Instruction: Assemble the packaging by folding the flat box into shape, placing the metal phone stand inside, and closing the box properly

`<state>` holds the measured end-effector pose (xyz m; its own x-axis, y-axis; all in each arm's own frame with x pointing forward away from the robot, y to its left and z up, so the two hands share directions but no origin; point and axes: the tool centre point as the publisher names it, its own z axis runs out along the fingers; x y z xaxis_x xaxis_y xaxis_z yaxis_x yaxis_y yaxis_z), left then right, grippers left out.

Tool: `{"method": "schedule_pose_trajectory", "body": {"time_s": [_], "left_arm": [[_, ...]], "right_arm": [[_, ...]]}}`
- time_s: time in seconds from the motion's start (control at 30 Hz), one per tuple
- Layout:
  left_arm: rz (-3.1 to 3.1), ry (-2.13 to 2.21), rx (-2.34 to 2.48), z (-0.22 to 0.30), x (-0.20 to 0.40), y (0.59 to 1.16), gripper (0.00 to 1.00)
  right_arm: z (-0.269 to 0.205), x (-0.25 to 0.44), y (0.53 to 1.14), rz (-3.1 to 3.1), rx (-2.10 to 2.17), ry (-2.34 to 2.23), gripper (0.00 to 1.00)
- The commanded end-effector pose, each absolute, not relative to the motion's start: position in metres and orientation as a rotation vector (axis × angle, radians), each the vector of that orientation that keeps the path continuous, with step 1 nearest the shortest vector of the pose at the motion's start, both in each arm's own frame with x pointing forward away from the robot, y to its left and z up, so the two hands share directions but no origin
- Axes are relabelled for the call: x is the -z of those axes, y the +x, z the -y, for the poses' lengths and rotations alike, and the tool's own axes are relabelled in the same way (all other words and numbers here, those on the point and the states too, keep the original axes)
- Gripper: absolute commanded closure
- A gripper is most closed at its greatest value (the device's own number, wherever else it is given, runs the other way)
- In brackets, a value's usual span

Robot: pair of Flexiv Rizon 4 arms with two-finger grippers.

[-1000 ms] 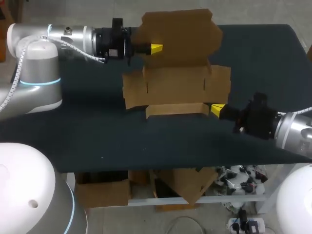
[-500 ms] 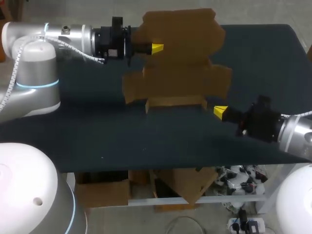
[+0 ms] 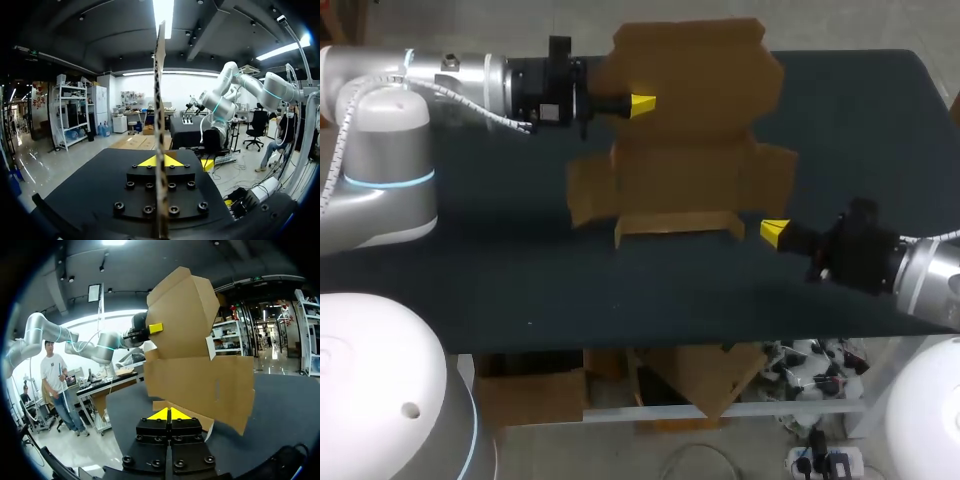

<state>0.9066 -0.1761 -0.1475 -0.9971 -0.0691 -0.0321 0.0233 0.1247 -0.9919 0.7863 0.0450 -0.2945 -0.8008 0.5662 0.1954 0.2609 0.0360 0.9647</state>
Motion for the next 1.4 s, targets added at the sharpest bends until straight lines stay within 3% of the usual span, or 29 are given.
{"method": "schedule_pose_trajectory", "body": {"time_s": [0.03, 1.4], "left_arm": [[-2.328, -0.080, 2.029, 0.175, 0.145, 0.902, 1.00], [-2.373, -0.195, 2.134, 0.167, 0.174, 0.922, 1.00]], "right_arm": [[-0.045, 0.294, 0.785, -2.073, -1.842, 0.847, 1.00], [-0.051, 0.295, 0.781, -2.081, -1.838, 0.857, 1.00]]}}
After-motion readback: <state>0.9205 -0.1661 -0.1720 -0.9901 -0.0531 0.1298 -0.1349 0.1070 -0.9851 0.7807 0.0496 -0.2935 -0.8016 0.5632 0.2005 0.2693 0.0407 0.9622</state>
